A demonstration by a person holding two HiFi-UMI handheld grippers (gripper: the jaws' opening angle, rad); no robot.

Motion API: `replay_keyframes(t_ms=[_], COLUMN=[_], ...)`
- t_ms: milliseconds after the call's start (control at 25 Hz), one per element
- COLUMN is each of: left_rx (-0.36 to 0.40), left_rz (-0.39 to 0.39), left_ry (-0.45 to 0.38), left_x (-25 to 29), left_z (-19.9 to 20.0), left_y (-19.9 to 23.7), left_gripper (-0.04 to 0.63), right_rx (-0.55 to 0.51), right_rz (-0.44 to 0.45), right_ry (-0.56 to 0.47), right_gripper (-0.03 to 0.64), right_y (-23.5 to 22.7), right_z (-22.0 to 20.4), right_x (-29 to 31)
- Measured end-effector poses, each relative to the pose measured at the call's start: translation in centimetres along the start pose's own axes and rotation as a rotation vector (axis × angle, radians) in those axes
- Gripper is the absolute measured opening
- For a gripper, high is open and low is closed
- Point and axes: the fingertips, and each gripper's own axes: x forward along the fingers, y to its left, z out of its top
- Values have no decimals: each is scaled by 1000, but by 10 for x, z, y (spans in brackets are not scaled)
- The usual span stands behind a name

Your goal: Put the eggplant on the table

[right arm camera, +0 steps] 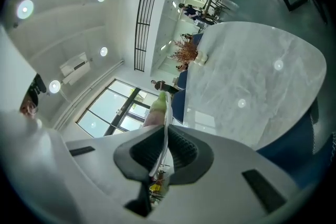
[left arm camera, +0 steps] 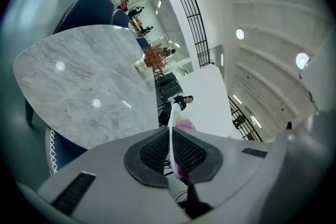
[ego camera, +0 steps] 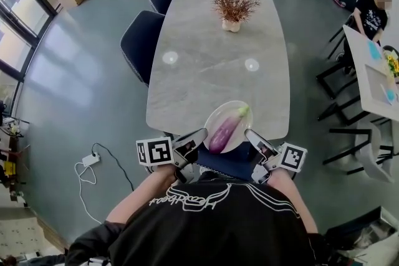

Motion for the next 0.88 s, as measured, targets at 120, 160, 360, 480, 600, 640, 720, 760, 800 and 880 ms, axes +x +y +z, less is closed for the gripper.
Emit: replay_keyframes(t_ms=[120, 160, 360, 480, 600, 640, 720, 760, 800, 880], left_rx=[-2, -3, -11, -10, -10, -11, -13, -14, -14, -14], left_rz=[-4, -4, -5, -5, -2, 0, 2, 4, 5, 10], left_ry=[-3, -3, -6, -5, -3, -2, -1, -1, -1, -1], left_x=[2, 2, 2, 4, 7, 8, 10, 12, 13, 15], left_z=[11, 14, 27, 35, 43, 45, 51, 54, 57, 63], left_y=[5, 6, 12, 14, 19, 21, 26, 29, 31, 37], left_gripper=[21, 21, 20, 20, 20, 20, 21, 20, 20, 20], right_rx=[-5, -6, -4, -8, -9, -10, -14, -14, -13, -19], right_rz=[-5, -6, -13, -19, -26, -30, -34, -35, -36, -45], right_ry=[1, 1, 3, 3, 0, 0, 1, 1, 0, -1], right_gripper=[25, 25, 25, 25, 25, 25, 25, 25, 25, 25], right_y=[-2, -2, -3, -4, -8, -10, -13, -14, -15, -18], right_z=[5, 7, 12, 17, 21, 23, 26, 28, 30, 33], right_x=[10, 13, 27, 33, 42, 45, 51, 55, 58, 65])
